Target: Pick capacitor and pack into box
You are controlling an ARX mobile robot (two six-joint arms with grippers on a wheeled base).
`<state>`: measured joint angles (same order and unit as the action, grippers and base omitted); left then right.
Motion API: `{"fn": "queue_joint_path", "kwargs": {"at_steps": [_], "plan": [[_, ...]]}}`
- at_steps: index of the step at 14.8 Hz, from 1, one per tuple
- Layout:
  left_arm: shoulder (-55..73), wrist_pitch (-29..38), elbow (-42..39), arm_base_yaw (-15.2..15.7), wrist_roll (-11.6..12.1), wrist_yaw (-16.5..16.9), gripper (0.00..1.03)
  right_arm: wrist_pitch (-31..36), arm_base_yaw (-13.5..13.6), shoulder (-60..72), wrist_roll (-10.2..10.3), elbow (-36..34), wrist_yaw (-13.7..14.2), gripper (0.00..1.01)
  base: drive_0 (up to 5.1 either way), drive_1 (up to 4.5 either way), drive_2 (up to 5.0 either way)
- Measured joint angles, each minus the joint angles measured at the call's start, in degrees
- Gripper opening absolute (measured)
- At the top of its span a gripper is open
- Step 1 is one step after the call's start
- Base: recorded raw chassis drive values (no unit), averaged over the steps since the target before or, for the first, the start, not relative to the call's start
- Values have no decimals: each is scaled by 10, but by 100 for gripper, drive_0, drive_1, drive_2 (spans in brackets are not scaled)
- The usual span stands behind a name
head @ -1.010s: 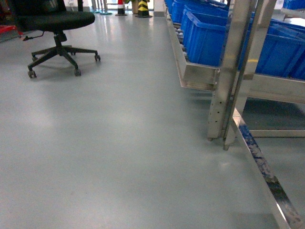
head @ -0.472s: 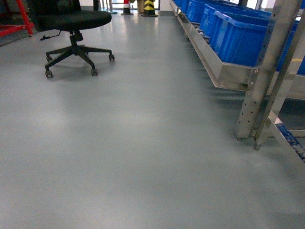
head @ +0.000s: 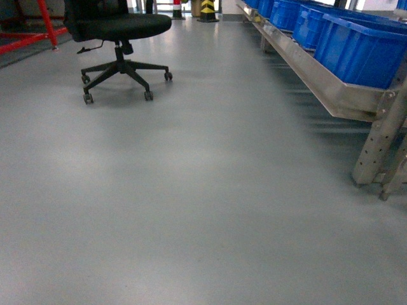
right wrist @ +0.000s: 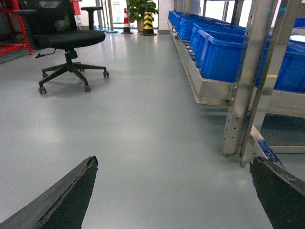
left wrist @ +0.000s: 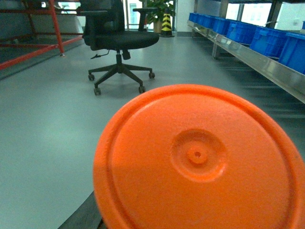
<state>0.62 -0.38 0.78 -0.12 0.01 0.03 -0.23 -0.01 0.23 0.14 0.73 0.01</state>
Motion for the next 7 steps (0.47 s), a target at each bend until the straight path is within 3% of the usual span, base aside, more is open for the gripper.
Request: {"fn": "queue_joint_path", "kwargs": {"at_steps": [7], "plan": [[0, 0, 0, 0, 0, 0, 44, -2, 0, 0, 0, 0, 0, 98, -493, 243, 243]]}}
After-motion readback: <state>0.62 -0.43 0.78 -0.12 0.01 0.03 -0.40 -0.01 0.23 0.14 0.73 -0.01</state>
